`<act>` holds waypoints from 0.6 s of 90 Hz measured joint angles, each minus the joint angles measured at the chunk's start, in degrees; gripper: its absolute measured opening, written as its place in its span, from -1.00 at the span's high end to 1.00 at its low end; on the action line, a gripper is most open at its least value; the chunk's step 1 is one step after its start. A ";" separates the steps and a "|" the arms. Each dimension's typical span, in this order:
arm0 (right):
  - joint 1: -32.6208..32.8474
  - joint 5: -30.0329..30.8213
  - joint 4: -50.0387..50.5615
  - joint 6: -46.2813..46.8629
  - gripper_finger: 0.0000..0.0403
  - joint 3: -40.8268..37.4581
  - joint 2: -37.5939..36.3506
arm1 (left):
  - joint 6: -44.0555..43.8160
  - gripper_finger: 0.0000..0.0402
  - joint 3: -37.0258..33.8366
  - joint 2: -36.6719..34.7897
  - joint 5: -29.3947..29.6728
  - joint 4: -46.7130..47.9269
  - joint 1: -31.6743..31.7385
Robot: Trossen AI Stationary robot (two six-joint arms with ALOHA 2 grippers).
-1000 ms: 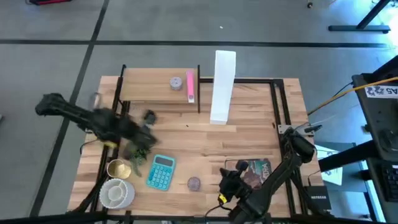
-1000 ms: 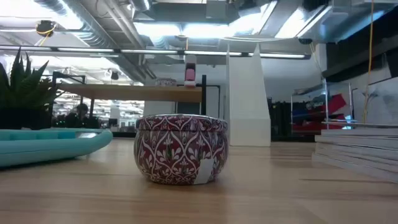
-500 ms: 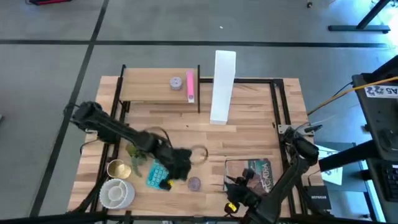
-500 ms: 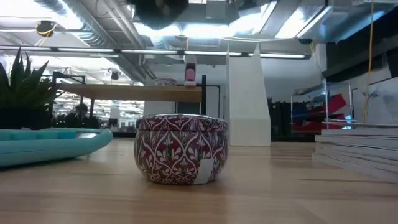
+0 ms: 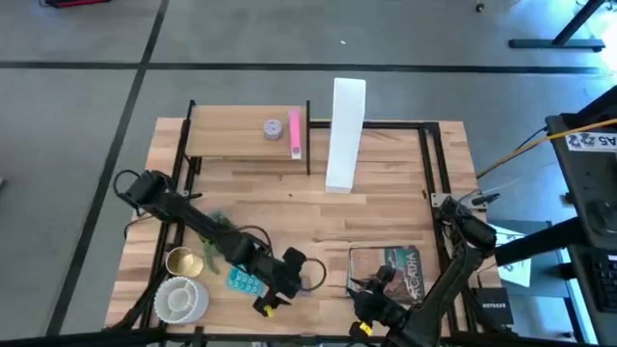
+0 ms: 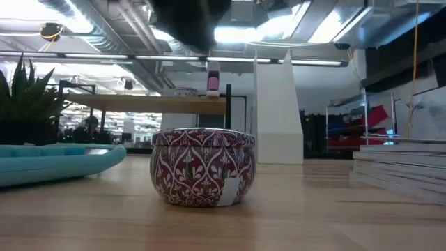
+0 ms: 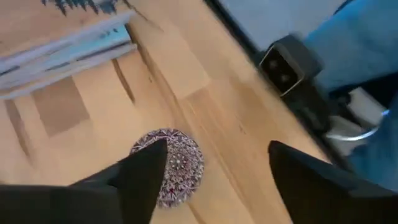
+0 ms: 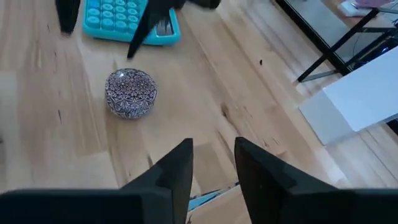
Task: Stock shelves
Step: Put the red patterned scented candle on the shelf
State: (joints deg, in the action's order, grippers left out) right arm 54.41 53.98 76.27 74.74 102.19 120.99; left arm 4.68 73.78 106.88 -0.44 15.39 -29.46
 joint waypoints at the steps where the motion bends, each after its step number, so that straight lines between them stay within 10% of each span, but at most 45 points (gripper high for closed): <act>1: 0.00 0.00 -0.06 0.00 0.49 0.00 0.00 | 0.39 -0.42 -0.03 0.17 0.10 -0.44 -0.04; 54: 0.00 -0.87 -2.31 -0.02 0.48 0.00 0.02 | 0.17 -0.55 -0.15 2.39 1.17 -5.52 2.74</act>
State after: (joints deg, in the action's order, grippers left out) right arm 54.41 53.10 73.95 74.72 102.19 121.01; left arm 4.85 73.63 109.27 0.72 9.88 -26.72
